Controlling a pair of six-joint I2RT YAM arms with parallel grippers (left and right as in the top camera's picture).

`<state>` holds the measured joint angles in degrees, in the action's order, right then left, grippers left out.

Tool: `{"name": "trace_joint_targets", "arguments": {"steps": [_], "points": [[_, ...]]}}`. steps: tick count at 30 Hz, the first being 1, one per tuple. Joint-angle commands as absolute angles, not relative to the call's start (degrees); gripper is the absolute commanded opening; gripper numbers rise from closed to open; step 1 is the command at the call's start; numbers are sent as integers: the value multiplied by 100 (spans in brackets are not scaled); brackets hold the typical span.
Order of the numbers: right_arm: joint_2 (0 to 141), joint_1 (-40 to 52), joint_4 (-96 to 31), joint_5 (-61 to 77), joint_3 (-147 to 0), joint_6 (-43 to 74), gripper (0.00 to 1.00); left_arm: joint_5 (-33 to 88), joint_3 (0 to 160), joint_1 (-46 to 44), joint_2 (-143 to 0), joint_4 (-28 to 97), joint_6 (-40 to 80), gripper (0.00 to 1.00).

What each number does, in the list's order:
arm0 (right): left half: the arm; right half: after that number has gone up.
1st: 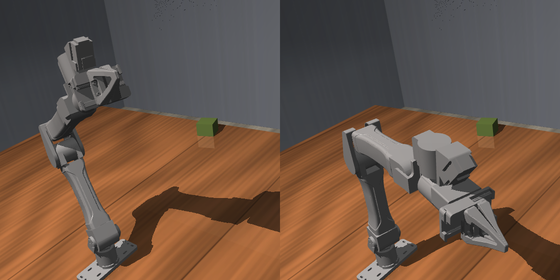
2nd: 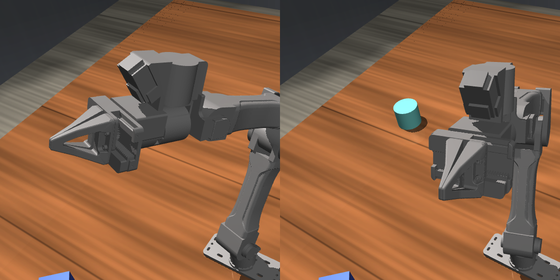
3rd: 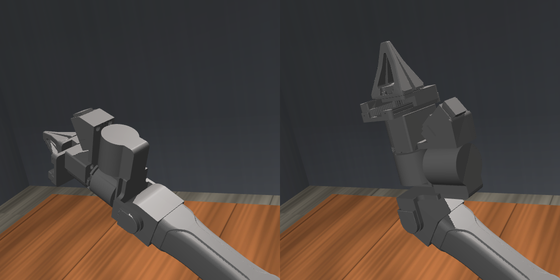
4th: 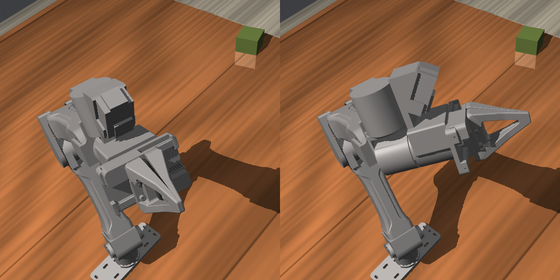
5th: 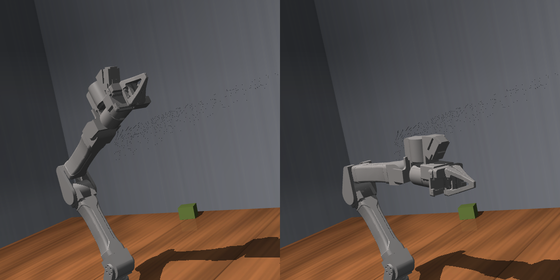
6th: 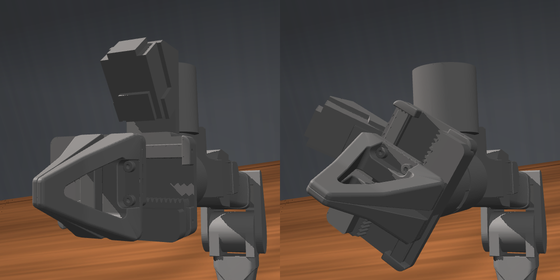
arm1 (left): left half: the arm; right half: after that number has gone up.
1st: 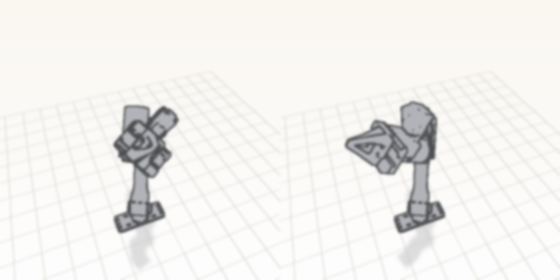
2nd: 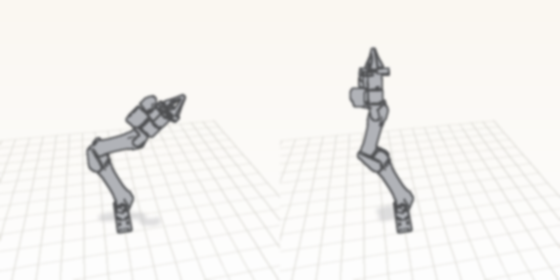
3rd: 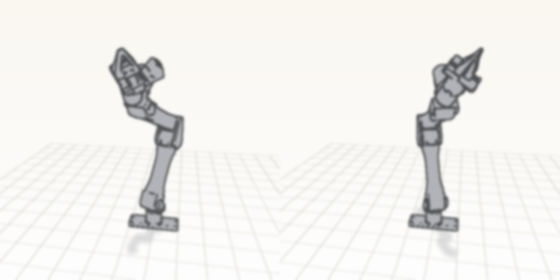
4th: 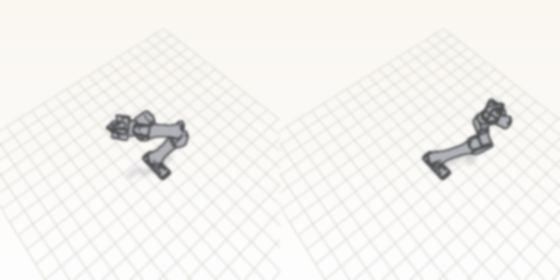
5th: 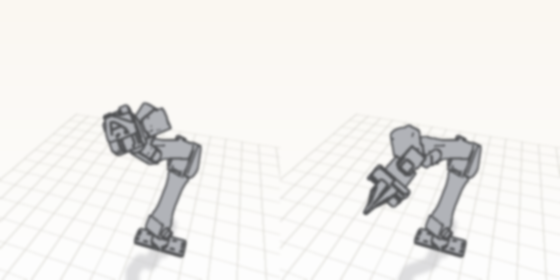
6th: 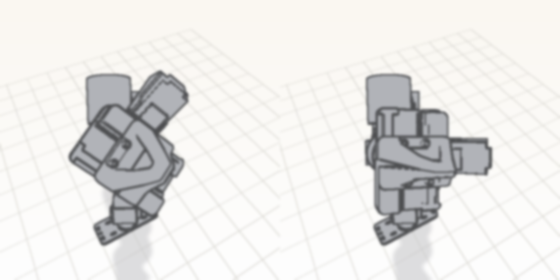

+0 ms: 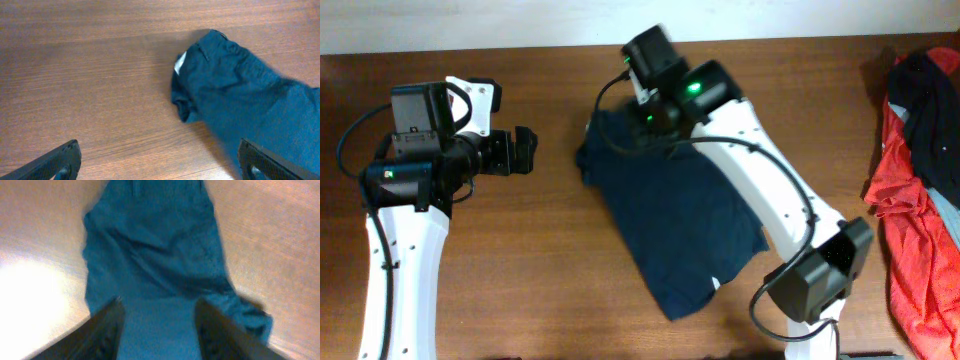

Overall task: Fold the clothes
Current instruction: 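Lift the navy shorts with the right gripper and drop them mid-table, then grasp the right side of the navy shorts with the right gripper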

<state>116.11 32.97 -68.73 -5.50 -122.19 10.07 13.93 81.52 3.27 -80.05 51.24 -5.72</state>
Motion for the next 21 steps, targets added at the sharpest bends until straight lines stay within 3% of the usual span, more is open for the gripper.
{"name": "trace_joint_targets", "arguments": {"steps": [1, 10, 21], "points": [[11266, 3369, -6956, -1280, -12291, 1116, 57, 1391, 8265, 303, -8020, 5131, -521, 99], [10820, 2696, -7905, -1223, -12291, 1557, 74, 1441, 8265, 303, -8020, 5127, -517, 99], [10943, 1155, -8739, 379, -12287, 1229, 82, 1712, 8265, 303, -8018, 4670, -517, 99]]}}
